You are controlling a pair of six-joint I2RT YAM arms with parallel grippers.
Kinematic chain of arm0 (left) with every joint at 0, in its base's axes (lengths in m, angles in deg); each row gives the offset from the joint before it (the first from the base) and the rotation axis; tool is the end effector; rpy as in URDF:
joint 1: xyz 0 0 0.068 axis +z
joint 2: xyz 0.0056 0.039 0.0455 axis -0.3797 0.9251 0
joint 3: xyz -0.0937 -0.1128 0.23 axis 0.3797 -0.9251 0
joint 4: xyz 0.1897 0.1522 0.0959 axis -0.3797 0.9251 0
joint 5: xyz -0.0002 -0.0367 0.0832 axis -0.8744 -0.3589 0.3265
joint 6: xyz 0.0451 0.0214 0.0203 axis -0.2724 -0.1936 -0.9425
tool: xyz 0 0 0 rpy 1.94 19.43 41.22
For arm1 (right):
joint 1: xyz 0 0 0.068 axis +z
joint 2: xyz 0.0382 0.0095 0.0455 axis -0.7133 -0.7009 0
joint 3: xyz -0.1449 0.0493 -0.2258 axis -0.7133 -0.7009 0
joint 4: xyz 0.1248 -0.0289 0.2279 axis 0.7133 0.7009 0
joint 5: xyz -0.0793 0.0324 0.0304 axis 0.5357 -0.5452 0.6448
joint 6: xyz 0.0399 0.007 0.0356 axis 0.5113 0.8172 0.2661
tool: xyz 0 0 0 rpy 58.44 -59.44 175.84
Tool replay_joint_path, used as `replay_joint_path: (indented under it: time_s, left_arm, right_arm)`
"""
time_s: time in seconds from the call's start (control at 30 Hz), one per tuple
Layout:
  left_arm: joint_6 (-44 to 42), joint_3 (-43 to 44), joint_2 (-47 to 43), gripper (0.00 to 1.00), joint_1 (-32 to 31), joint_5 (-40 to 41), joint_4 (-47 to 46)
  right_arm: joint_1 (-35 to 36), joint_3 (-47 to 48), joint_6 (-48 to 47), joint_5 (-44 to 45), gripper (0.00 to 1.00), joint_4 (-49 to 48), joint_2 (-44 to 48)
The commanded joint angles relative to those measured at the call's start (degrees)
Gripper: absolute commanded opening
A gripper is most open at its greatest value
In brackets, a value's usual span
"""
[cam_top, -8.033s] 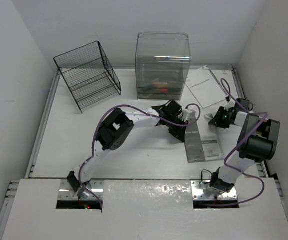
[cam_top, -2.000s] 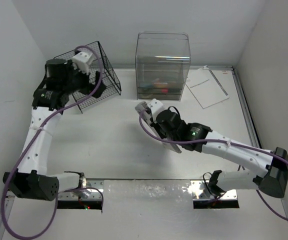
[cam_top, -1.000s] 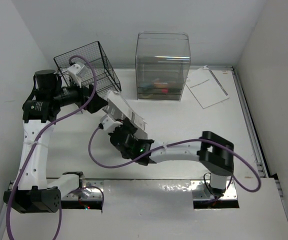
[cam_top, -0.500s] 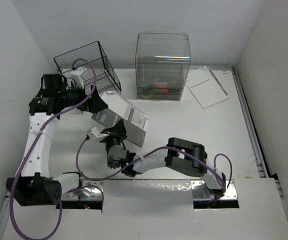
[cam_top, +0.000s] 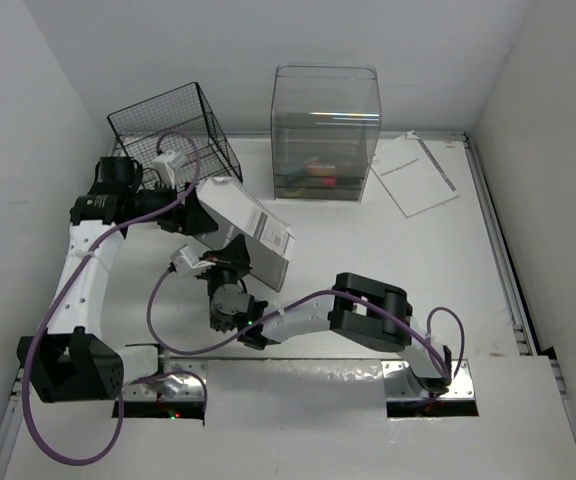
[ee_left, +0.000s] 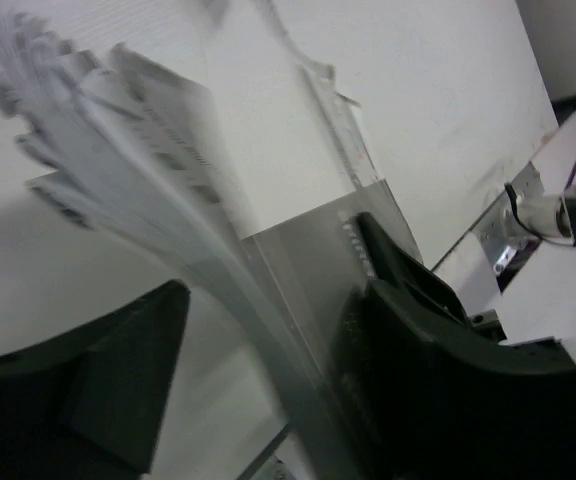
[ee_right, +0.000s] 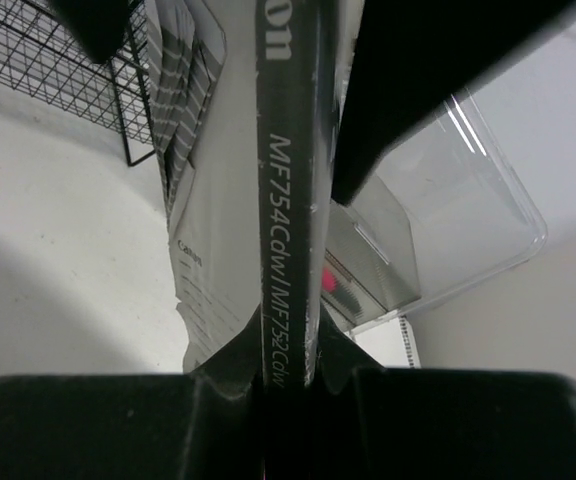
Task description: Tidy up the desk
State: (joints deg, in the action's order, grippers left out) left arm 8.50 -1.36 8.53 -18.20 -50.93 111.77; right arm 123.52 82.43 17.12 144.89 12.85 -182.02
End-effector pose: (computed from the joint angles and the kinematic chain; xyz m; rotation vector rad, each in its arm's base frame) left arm 0.2359 -0.0089 0.3384 0.4461 2.2223 -0.8643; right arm 0.1272 0.4334 0.2151 -0.5501 1.4137 -0.5385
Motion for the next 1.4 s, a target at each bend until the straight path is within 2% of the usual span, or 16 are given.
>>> replay_joint_path:
  time_s: [0.0, 0.07, 0.1, 0.13, 0.3, 0.33, 0.4, 0.43, 0.47, 0.57, 0.67, 0.9, 0.93, 1.03, 1.17, 1.37]
  left_arm:
    - [-3.5, 0.6, -0.2, 0.62, 0.3, -5.1, -1.9]
    - [-4.0, 1.4, -0.2, 0.26, 0.4, -5.4, -1.3]
    - [-4.3, 2.4, -0.1, 0.04, 0.3, -4.8, -1.3]
    - [-4.6, 2.8, 0.0, 0.0, 0.4, -4.2, -1.4]
    - [-10.1, 6.1, 0.0, 0.0, 0.4, 1.4, 0.1]
    - [-11.2, 6.7, 0.0, 0.0, 0.3, 2.5, 0.9]
    - [-14.4, 8.9, 0.0, 0.0, 0.3, 7.1, 1.5]
    - [-15.5, 9.8, 0.0, 0.0, 0.4, 9.0, 1.7]
    - [-16.4, 11.7, 0.0, 0.0, 0.4, 10.5, 1.8]
    - [-22.2, 15.6, 0.2, 0.0, 0.3, 15.6, 2.3]
    - [-27.5, 20.0, 1.3, 0.0, 0.3, 17.1, 3.9]
    - [-37.3, 26.6, 4.2, 0.0, 0.1, 22.3, 7.2]
    - [-38.1, 27.5, 4.5, 0.0, 0.1, 23.4, 6.8]
    - [-39.0, 30.2, 5.6, 0.0, 0.1, 28.8, 3.6]
    - [-39.8, 35.6, 8.0, 0.0, 0.1, 33.9, -0.6]
    - [-40.9, 44.0, 13.2, 0.0, 0.1, 32.6, -2.9]
  right_arm:
    - [0.2, 3.4, 3.3, -3.1, 0.0, -1.5, 1.8]
    - [0.2, 3.3, 5.0, -4.1, 0.0, 1.0, 1.9]
    - [0.2, 3.2, 6.6, -4.5, 0.0, 1.9, 2.0]
    - [0.3, 3.4, 7.8, -5.4, 0.0, 4.1, 2.0]
    - [0.0, 3.5, 17.8, -8.8, 0.0, 12.6, 3.0]
    - [-0.1, 3.5, 19.4, -9.8, 0.14, 15.8, 3.2]
    - [-0.1, 3.2, 24.0, -13.8, 0.29, 19.0, 4.4]
    - [-0.2, 2.8, 25.8, -15.1, 0.4, 22.0, 4.9]
    - [-0.2, 2.5, 29.3, -18.2, 0.63, 23.4, 6.3]
    - [-0.6, 1.0, 35.4, -24.9, 0.87, 28.0, 9.4]
    - [-0.8, -0.6, 38.9, -28.8, 0.99, 30.0, 11.5]
    - [-2.6, -7.3, 48.0, -49.7, 0.99, 35.1, 21.1]
    - [-4.0, -8.9, 50.8, -56.4, 0.99, 36.5, 23.6]
    - [-8.0, -11.4, 57.1, -66.6, 0.99, 38.8, 27.7]
    - [-11.2, -15.1, 59.6, -69.0, 0.99, 39.7, 31.5]
    - [-11.6, -18.9, 58.1, -67.5, 0.99, 40.8, 34.6]
